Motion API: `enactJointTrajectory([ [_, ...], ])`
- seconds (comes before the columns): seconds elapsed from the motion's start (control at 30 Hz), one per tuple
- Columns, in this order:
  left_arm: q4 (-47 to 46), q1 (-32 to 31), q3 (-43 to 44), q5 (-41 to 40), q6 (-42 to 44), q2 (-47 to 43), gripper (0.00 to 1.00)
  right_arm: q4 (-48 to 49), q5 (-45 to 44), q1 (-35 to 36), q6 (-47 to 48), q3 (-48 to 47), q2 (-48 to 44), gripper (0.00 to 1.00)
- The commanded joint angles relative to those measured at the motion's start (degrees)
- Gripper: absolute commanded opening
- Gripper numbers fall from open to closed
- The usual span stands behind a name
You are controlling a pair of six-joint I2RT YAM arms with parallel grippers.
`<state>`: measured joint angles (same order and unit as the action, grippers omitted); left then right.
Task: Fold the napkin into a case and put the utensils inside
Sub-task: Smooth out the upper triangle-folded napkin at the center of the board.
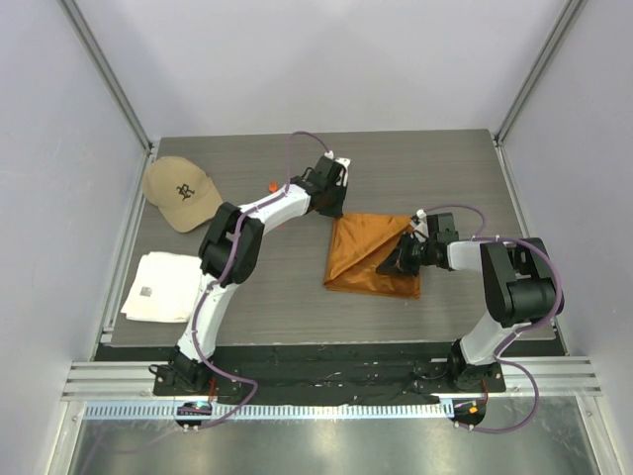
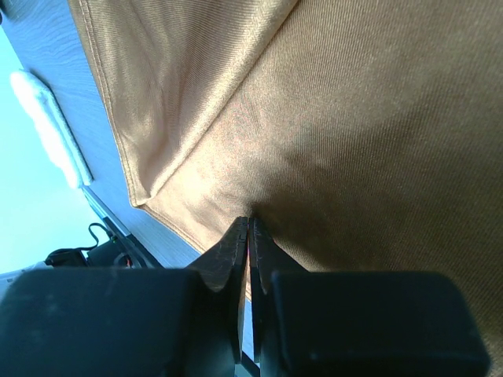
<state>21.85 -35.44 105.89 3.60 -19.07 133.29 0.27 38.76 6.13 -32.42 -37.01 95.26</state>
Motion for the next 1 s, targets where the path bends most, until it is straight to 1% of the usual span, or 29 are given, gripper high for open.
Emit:
enactJointTrajectory([
  [0.0,-0.8,0.4,0.5,-1.1,0.1,-5.1,0.0,-0.5,-2.9,-0.3,1.6,1.0,1.8,0.1],
  [0.13,-0.8,0.4,-0.6,-1.4,-0.4,-6.5,0.0,-0.5,-2.8,-0.2,1.7,1.2,1.8,0.1],
  [0.23,-2.7,0.5,-3.0,-1.9,-1.0,-7.9,0.0,-0.5,-2.7,-0.2,1.7,1.2,1.8,0.1],
  [0.33,-2.2,0.7,-3.3,-2.7,-1.3,-7.8,0.0,-0.5,-2.6,-0.4,1.7,1.1,1.9,0.09],
  [0.53,-0.9,1.7,-2.4,-3.1,-1.9,-5.8,0.0,-0.5,-2.2,-0.4,1.3,0.9,1.8,0.09],
  [0.77,-0.8,2.0,-0.3,-1.5,-2.2,-2.4,0.0,-1.2,-1.7,-0.3,0.7,-0.2,0.1,0.09],
  [0.9,-0.9,2.0,0.5,-0.4,-2.7,-1.1,0.0,-1.7,-0.4,-0.7,-2.0,-3.9,-2.7,0.09],
  [0.97,-0.8,2.0,0.8,0.6,-3.3,-0.9,0.0,-1.9,-0.4,-2.0,-3.9,-5.7,-4.9,0.09],
])
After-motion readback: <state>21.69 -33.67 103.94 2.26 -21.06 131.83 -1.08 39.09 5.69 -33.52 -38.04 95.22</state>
